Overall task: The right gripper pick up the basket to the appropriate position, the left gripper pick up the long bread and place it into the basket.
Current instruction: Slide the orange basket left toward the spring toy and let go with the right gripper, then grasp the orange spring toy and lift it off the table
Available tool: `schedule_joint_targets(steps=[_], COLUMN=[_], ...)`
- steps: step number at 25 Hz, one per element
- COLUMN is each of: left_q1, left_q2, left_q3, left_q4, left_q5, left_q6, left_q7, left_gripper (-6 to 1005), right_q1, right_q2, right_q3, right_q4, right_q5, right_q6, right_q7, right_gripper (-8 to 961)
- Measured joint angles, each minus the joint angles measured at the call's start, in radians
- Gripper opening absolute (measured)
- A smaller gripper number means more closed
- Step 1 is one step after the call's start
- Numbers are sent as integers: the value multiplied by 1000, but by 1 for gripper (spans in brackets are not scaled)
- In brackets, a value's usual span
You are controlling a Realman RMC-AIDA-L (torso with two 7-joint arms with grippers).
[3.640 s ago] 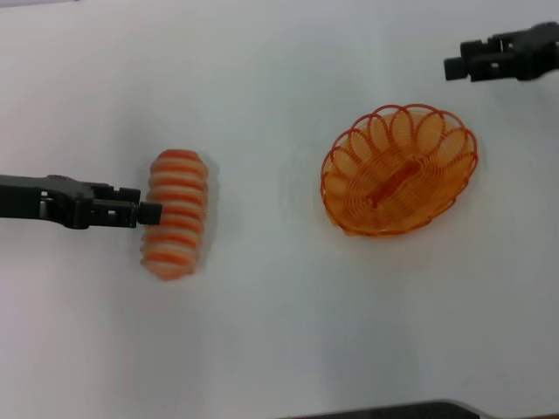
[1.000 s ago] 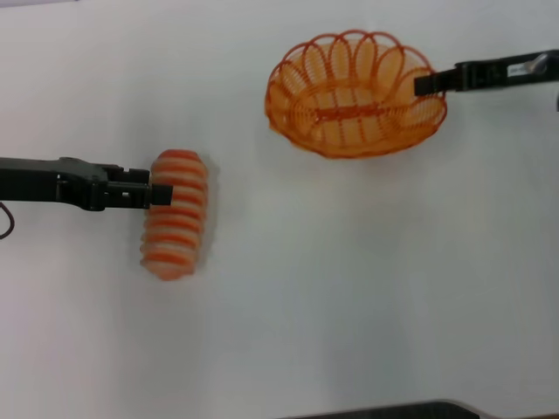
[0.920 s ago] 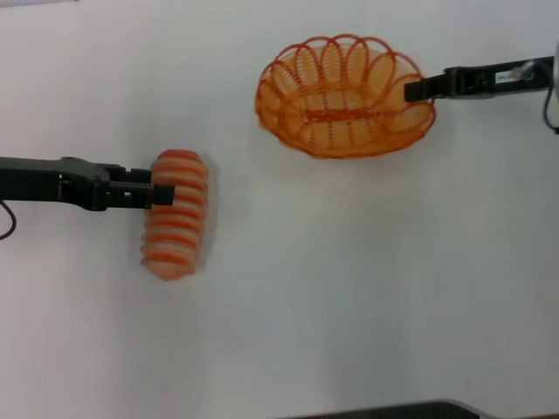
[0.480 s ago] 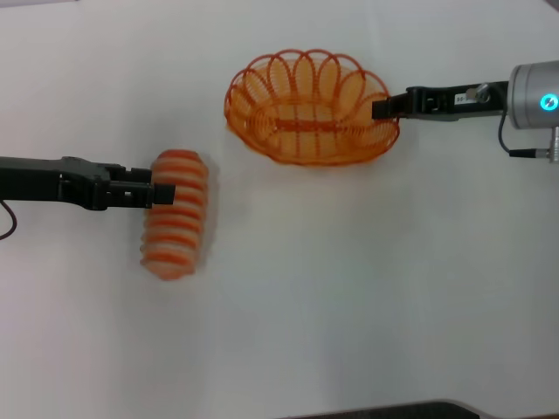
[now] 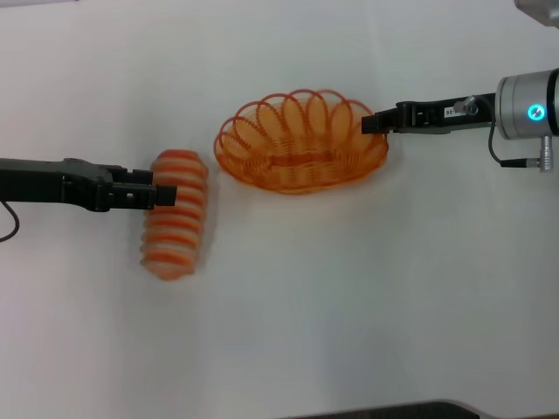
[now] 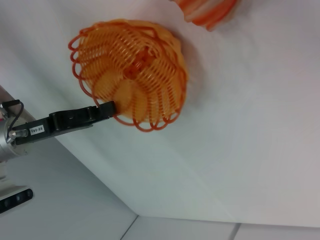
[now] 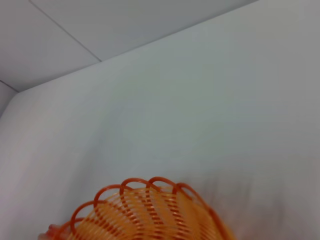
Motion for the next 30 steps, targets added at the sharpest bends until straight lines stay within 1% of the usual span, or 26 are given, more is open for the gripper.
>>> schedule_joint_targets(steps=[3,9,12,14,15,16,18,20,23,25,27,30], left_q1=[1,4,6,6,7,7,7,8,10,11,11,15], left_q2=[0,0,0,0,0,0,-1,-3,-4,-5,-8,-15], left_q3=[0,-4,-6,-7,-7,-7,-8,-8,-12,-17,-22,-25], left_q4=[0,0,0,0,0,0,0,0,0,0,0,4], left_q5=[0,0,0,0,0,0,0,0,0,0,0,-4], left_q6=[0,0,0,-1,-3,-6,-10,-14,-23,-25,-29,-42], left_q7=[0,1,1,1,1,1,1,1,1,1,1,1], left_gripper=[685,677,673,670,669,667,665,662,658,655,653,649], right_q1=[-1,-16,-54,-92,-133,-133,-169,-201,-236,-252,-265,-282], right_q2=[0,-1,-2,2,5,5,6,3,-6,-13,-27,-43], right_q3=[0,5,11,13,15,15,15,17,21,23,20,18], right_q4=[0,-10,-48,-94,-133,-133,-148,-146,-144,-149,-151,-148], right_q5=[0,6,39,91,175,175,271,365,431,438,425,378], right_q6=[1,-29,-45,-47,-52,-52,-84,-170,-327,-415,-490,-558], right_q7=[0,-9,-43,-89,-168,-168,-274,-404,-548,-603,-634,-655], right_gripper=[187,421,527,598,633,641,657,674,688,684,680,678])
